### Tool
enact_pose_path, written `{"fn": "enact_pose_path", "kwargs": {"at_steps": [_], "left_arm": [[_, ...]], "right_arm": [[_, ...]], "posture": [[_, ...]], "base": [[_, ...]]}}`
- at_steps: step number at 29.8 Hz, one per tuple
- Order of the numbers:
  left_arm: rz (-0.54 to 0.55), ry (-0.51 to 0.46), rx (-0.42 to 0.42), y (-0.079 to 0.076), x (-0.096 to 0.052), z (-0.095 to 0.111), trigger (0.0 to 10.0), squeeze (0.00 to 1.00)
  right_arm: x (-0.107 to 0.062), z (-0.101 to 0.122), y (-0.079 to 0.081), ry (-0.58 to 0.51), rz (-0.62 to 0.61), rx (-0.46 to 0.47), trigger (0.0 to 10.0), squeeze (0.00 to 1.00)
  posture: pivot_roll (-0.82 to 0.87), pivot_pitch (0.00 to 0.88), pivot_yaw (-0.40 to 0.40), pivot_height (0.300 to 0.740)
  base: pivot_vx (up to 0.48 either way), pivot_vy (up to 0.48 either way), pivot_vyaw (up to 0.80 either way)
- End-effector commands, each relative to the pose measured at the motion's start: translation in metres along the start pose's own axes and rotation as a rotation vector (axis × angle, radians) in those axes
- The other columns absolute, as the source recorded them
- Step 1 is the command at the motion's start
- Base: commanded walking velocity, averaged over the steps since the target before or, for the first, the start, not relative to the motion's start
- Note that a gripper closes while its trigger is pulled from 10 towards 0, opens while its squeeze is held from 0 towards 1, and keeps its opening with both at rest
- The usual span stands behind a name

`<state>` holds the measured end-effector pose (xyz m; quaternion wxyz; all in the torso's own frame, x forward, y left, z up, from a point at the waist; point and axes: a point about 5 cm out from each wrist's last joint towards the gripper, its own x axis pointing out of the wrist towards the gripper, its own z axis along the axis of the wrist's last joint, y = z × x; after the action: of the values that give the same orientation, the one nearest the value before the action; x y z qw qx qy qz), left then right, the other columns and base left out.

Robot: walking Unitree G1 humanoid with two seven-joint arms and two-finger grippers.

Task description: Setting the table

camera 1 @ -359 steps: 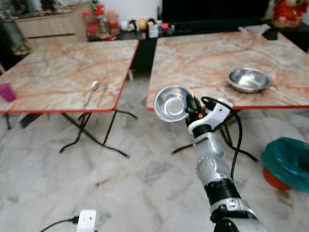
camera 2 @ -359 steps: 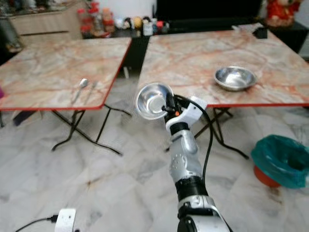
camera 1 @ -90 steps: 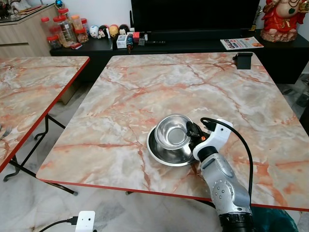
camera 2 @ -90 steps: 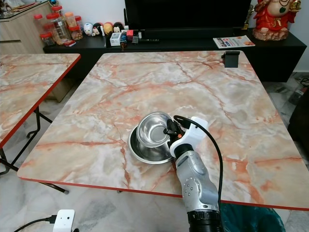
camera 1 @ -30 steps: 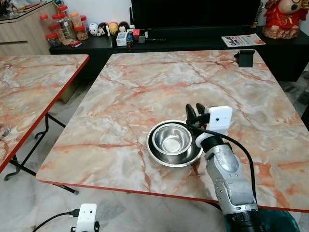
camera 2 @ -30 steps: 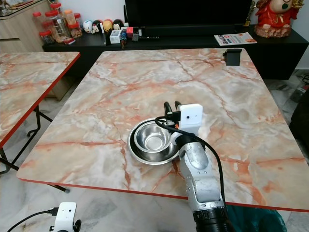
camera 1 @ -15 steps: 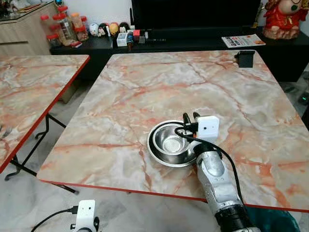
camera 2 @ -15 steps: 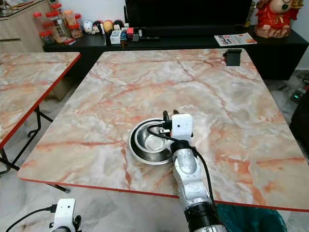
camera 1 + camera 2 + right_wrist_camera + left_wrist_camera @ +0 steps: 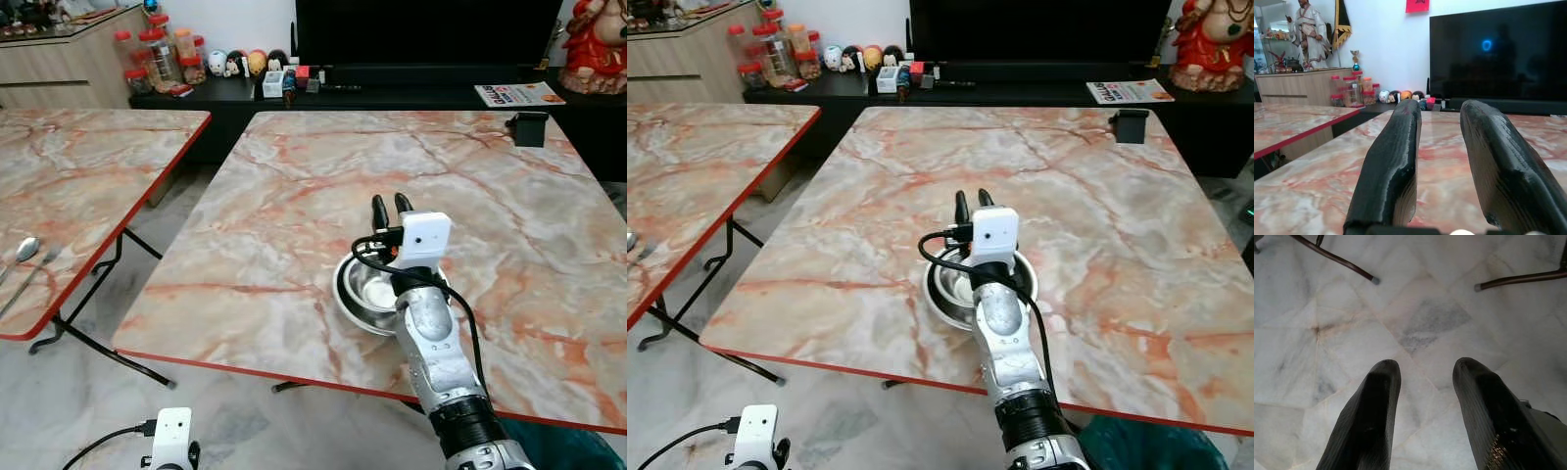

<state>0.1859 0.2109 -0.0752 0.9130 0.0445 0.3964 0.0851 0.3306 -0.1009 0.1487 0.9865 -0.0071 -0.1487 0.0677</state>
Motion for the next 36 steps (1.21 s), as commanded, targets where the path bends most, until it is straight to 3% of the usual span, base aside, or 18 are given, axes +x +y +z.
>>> {"fn": "enact_pose_path", "kwargs": {"at_steps": [1, 21, 36], "left_arm": [[0.010, 0.003, 0.010, 0.007, 0.000, 0.000, 10.0, 0.00], [0.010, 0.019, 0.025, 0.010, -0.003, -0.011, 10.0, 0.00], [0.005, 0.025, 0.036, 0.012, -0.004, -0.013, 10.0, 0.00]], "right_arm": [[0.000, 0.002, 0.006, -0.014, 0.017, 0.013, 10.0, 0.00], [-0.002, 0.006, 0.021, -0.038, 0.077, 0.029, 10.0, 0.00], [-0.024, -0.024, 0.016, 0.083, 0.071, 0.024, 10.0, 0.00]], "posture": [[0.02, 0.000, 0.099, 0.740], [0.02, 0.000, 0.108, 0.740], [0.01, 0.000, 0.107, 0.740]], "base": [[0.000, 0.341, 0.00], [0.000, 0.351, 0.00], [0.000, 0.397, 0.00]]}}
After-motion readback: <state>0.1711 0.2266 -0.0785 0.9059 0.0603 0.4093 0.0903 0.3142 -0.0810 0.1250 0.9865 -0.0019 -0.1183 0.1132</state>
